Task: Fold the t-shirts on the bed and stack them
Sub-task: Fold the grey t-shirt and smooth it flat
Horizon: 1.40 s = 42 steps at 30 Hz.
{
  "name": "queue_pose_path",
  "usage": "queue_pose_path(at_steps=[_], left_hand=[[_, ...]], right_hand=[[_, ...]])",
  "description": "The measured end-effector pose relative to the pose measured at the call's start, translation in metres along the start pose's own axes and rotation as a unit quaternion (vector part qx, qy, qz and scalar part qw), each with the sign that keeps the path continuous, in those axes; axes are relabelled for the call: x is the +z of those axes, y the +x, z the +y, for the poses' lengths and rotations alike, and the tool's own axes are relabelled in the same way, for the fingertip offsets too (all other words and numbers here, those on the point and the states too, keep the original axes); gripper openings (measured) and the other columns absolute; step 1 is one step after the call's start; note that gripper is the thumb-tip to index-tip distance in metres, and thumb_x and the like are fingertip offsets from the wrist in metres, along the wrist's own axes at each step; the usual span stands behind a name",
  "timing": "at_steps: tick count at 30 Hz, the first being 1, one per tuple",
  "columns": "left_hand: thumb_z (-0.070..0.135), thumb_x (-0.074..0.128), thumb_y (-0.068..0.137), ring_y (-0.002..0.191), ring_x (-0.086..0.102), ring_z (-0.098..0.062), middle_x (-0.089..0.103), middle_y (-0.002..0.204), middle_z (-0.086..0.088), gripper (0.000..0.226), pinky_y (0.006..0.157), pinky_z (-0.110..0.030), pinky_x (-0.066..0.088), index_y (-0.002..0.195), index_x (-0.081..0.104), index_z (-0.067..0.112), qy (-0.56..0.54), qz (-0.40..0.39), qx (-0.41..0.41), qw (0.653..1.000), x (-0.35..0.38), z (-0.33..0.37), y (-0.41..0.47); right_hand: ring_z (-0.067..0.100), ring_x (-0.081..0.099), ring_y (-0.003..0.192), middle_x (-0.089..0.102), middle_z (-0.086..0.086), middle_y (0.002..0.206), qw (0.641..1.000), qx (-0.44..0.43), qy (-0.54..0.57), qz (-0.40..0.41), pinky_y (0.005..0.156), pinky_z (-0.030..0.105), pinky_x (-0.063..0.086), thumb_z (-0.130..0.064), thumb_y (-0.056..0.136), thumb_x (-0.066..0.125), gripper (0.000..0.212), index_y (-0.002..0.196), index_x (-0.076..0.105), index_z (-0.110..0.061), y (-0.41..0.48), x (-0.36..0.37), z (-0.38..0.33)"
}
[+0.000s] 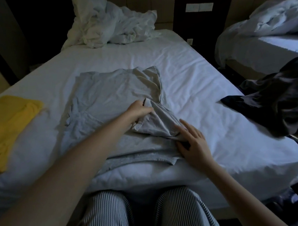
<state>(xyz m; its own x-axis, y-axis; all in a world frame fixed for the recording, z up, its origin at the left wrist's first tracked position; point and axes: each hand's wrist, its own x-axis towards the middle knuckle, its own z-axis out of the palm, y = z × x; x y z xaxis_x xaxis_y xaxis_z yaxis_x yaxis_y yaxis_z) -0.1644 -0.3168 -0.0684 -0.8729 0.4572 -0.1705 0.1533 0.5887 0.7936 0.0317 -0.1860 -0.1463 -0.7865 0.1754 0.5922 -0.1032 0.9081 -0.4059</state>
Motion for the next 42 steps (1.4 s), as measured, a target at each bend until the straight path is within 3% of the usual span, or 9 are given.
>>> queue_pose_path(at_steps=[5, 12, 18, 23, 31, 35, 38, 40, 42], left_hand=[[0.019, 0.061, 0.088, 0.058, 0.046, -0.014, 0.049, 0.064, -0.002, 0.028, 0.048, -0.026, 0.033, 0.063, 0.05, 0.011, 0.098, -0.031, -0.037, 0.994, -0.006, -0.003, -0.021], [0.025, 0.053, 0.093, 0.065, 0.044, -0.015, 0.046, 0.071, -0.001, 0.028, 0.054, -0.029, 0.03, 0.069, 0.044, 0.014, 0.103, 0.035, -0.002, 0.994, -0.019, -0.034, -0.031], [0.034, 0.05, 0.096, 0.091, 0.055, -0.025, 0.058, 0.112, -0.012, 0.027, 0.073, -0.033, 0.04, 0.111, 0.048, 0.012, 0.247, 0.118, 0.052, 0.96, -0.014, -0.037, -0.042], [0.044, 0.033, 0.099, 0.131, 0.032, -0.031, 0.029, 0.148, -0.011, 0.05, 0.106, -0.041, 0.028, 0.146, 0.027, 0.027, 0.376, 0.095, 0.11, 0.915, 0.005, -0.06, -0.058], [0.032, 0.045, 0.097, 0.126, 0.042, -0.03, 0.047, 0.139, -0.008, 0.041, 0.102, -0.035, 0.033, 0.136, 0.046, 0.019, 0.288, 0.09, 0.145, 0.942, -0.044, -0.066, -0.081], [0.032, 0.057, 0.088, 0.104, 0.059, -0.026, 0.064, 0.113, -0.011, 0.037, 0.083, -0.026, 0.04, 0.113, 0.064, 0.005, 0.199, 0.083, 0.175, 0.961, -0.079, -0.097, -0.118], [0.053, 0.046, 0.075, 0.085, 0.064, -0.024, 0.07, 0.089, -0.006, 0.055, 0.075, -0.026, 0.044, 0.091, 0.072, 0.008, 0.224, 0.087, 0.218, 0.946, -0.102, -0.135, -0.153], [0.058, 0.044, 0.075, 0.092, 0.066, -0.025, 0.072, 0.094, -0.006, 0.057, 0.082, -0.026, 0.041, 0.09, 0.074, 0.011, 0.291, 0.115, 0.243, 0.918, -0.112, -0.163, -0.169], [0.07, 0.038, 0.07, 0.12, 0.054, -0.021, 0.062, 0.125, -0.001, 0.074, 0.098, -0.032, 0.035, 0.116, 0.067, 0.021, 0.336, 0.076, 0.198, 0.918, -0.119, -0.18, -0.189]], right_hand=[[0.022, 0.045, 0.117, 0.055, 0.008, 0.131, 0.997, 0.07, -0.025, 0.017, 0.097, 0.031, 0.03, -0.04, 0.076, 0.05, 0.06, 0.129, 0.054, -0.013, -0.001, -0.001, -0.003], [0.017, 0.048, 0.09, 0.061, 0.012, 0.095, 0.998, 0.023, 0.048, 0.029, 0.082, 0.022, 0.039, -0.007, 0.068, 0.057, 0.037, 0.103, 0.068, -0.003, -0.003, -0.003, 0.003], [0.014, 0.048, 0.088, 0.053, -0.003, 0.092, 0.996, 0.021, 0.085, -0.004, 0.079, 0.028, 0.037, -0.019, 0.062, 0.047, 0.028, 0.076, 0.07, -0.012, -0.002, -0.009, -0.001], [0.016, 0.042, 0.115, 0.058, 0.0, 0.122, 0.995, 0.008, 0.03, -0.099, 0.092, 0.029, 0.026, -0.039, 0.068, 0.044, 0.038, 0.089, 0.066, -0.016, -0.007, -0.018, -0.003], [0.014, 0.014, 0.14, 0.024, -0.013, 0.148, 0.973, -0.054, -0.038, -0.221, 0.112, 0.034, 0.013, -0.087, 0.07, 0.027, 0.084, 0.139, 0.036, -0.039, -0.018, -0.03, -0.003], [0.037, 0.035, 0.133, 0.043, 0.003, 0.144, 0.974, -0.07, -0.05, -0.209, 0.106, 0.052, 0.028, -0.067, 0.076, 0.049, 0.062, 0.132, 0.043, -0.04, -0.026, -0.023, -0.001], [0.027, 0.051, 0.122, 0.059, 0.011, 0.127, 0.986, -0.073, 0.023, -0.15, 0.109, 0.041, 0.033, -0.043, 0.081, 0.059, 0.038, 0.115, 0.066, -0.027, -0.025, -0.02, -0.007], [0.01, 0.05, 0.116, 0.064, 0.017, 0.118, 0.988, -0.064, 0.05, -0.128, 0.111, 0.021, 0.025, -0.023, 0.081, 0.063, 0.027, 0.104, 0.072, -0.014, -0.022, -0.022, -0.012], [0.021, 0.051, 0.118, 0.063, 0.019, 0.117, 0.989, -0.043, 0.049, -0.13, 0.11, 0.025, 0.027, -0.009, 0.08, 0.065, 0.022, 0.1, 0.073, -0.006, -0.02, -0.022, -0.016]])
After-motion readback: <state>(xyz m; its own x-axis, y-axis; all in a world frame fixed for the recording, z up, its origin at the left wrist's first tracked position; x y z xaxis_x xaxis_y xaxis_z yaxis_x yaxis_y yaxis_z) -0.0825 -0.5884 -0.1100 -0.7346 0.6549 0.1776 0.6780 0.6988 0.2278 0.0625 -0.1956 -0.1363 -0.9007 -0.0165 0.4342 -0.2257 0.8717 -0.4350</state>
